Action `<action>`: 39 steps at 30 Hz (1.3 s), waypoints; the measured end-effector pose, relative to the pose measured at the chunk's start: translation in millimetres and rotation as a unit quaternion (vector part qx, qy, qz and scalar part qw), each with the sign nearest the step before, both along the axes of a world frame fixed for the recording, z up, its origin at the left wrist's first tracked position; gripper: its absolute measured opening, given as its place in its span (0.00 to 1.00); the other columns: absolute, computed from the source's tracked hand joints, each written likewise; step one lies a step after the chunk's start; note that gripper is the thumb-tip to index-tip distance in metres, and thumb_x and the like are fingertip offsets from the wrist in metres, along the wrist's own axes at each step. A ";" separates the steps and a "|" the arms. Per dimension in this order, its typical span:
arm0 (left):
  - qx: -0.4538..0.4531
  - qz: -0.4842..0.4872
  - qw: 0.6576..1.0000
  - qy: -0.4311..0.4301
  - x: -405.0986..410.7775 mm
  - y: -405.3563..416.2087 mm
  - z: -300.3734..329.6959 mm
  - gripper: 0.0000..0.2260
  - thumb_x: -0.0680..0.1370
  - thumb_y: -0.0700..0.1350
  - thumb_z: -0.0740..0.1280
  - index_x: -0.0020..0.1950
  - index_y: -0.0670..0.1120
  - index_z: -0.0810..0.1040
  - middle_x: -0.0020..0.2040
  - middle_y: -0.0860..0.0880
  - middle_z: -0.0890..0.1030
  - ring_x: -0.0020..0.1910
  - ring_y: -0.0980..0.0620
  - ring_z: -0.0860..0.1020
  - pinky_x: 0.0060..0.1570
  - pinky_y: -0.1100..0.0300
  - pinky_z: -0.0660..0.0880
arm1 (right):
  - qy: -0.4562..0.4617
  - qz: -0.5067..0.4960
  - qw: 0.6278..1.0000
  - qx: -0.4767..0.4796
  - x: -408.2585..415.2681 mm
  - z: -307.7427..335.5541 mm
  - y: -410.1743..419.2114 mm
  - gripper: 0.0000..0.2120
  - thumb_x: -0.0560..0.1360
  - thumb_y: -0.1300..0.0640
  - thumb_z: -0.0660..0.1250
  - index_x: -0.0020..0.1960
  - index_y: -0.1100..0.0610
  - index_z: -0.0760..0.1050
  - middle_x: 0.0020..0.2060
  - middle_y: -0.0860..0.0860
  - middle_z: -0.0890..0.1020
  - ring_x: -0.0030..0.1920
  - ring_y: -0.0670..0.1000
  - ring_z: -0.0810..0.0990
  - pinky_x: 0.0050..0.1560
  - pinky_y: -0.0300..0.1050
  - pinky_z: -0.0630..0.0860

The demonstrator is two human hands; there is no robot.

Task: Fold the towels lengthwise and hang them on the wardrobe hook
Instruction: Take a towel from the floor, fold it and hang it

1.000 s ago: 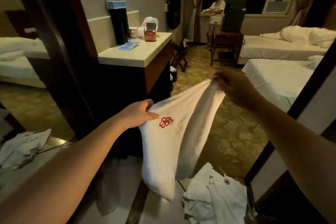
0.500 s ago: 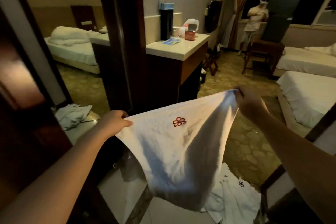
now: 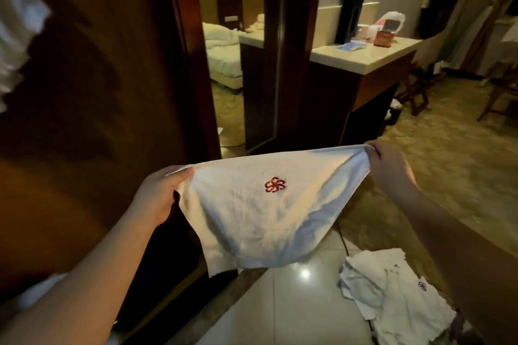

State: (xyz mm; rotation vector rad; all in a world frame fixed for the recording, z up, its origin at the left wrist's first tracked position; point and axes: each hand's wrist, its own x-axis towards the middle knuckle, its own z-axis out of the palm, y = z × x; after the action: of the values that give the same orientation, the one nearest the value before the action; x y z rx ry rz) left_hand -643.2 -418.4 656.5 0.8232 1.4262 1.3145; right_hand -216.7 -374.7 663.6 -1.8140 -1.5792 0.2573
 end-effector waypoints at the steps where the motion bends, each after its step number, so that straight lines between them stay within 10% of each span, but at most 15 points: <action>1: 0.002 0.009 1.000 -0.005 -8.4 -10.6 2.1 0.07 0.78 0.38 0.69 0.55 0.40 0.81 0.46 0.43 0.82 0.46 0.46 0.80 0.46 0.55 0.75 | 0.004 0.007 1.000 -0.001 -10.8 1.9 -3.0 0.15 0.85 0.52 0.54 0.65 0.55 0.75 0.55 0.53 0.80 0.49 0.51 0.74 0.47 0.46 0.68; 11: -0.064 0.071 0.993 -0.067 -126.8 -146.6 10.6 0.11 0.78 0.40 0.68 0.59 0.38 0.78 0.45 0.43 0.85 0.42 0.47 0.84 0.43 0.52 0.80 | 0.035 0.065 0.997 -0.040 -149.2 8.5 -51.2 0.16 0.84 0.51 0.57 0.69 0.54 0.75 0.59 0.54 0.80 0.46 0.49 0.74 0.41 0.43 0.69; 17: -0.063 0.170 0.967 -0.177 -169.4 -232.9 19.0 0.05 0.79 0.41 0.68 0.52 0.40 0.80 0.42 0.43 0.85 0.45 0.45 0.82 0.54 0.45 0.78 | 0.048 0.150 0.982 -0.104 -243.6 8.0 -109.7 0.10 0.79 0.54 0.59 0.46 0.54 0.78 0.42 0.53 0.81 0.41 0.52 0.77 0.38 0.45 0.71; 21: -0.025 0.216 0.961 -0.172 -178.2 -281.3 26.7 0.05 0.78 0.42 0.69 0.52 0.43 0.80 0.40 0.45 0.86 0.37 0.47 0.85 0.43 0.48 0.79 | 0.128 0.237 0.945 -0.185 -296.7 9.6 -166.8 0.10 0.75 0.57 0.61 0.40 0.56 0.79 0.31 0.52 0.78 0.32 0.51 0.75 0.36 0.49 0.71; 25: 0.022 0.226 0.965 -0.131 -178.2 -330.3 33.6 0.08 0.82 0.43 0.63 0.55 0.42 0.81 0.46 0.43 0.86 0.45 0.45 0.84 0.53 0.46 0.79 | 0.238 0.297 0.895 -0.233 -349.1 16.4 -235.3 0.12 0.74 0.62 0.62 0.52 0.52 0.80 0.31 0.52 0.79 0.30 0.50 0.75 0.31 0.46 0.67; 29: 0.064 0.194 0.976 -0.070 -171.9 -373.8 41.8 0.11 0.83 0.40 0.59 0.56 0.40 0.81 0.47 0.41 0.86 0.42 0.47 0.85 0.40 0.56 0.80 | 0.344 0.356 0.844 -0.205 -397.5 29.9 -306.5 0.18 0.78 0.64 0.61 0.55 0.42 0.80 0.44 0.51 0.82 0.32 0.48 0.78 0.27 0.38 0.67; 34: 0.086 0.163 0.981 0.053 -166.9 -415.2 52.3 0.11 0.83 0.47 0.61 0.52 0.52 0.83 0.48 0.46 0.86 0.48 0.46 0.84 0.49 0.47 0.79 | 0.243 0.482 0.832 -0.131 -435.9 60.0 -364.7 0.13 0.79 0.59 0.63 0.49 0.41 0.80 0.35 0.49 0.78 0.32 0.45 0.74 0.32 0.35 0.70; 39: 0.089 0.193 0.972 0.100 -166.2 -441.4 66.5 0.06 0.81 0.51 0.65 0.51 0.54 0.81 0.46 0.51 0.85 0.47 0.48 0.84 0.52 0.43 0.81 | 0.165 0.574 0.795 -0.103 -454.0 71.0 -385.0 0.19 0.78 0.62 0.64 0.57 0.38 0.75 0.50 0.37 0.81 0.52 0.42 0.78 0.49 0.29 0.74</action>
State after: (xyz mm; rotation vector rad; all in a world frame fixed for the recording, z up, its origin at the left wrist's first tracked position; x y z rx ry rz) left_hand -809.5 -859.8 723.0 0.8418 1.7068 1.7132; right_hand -670.7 -759.8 734.6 -0.6182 -2.2297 1.2520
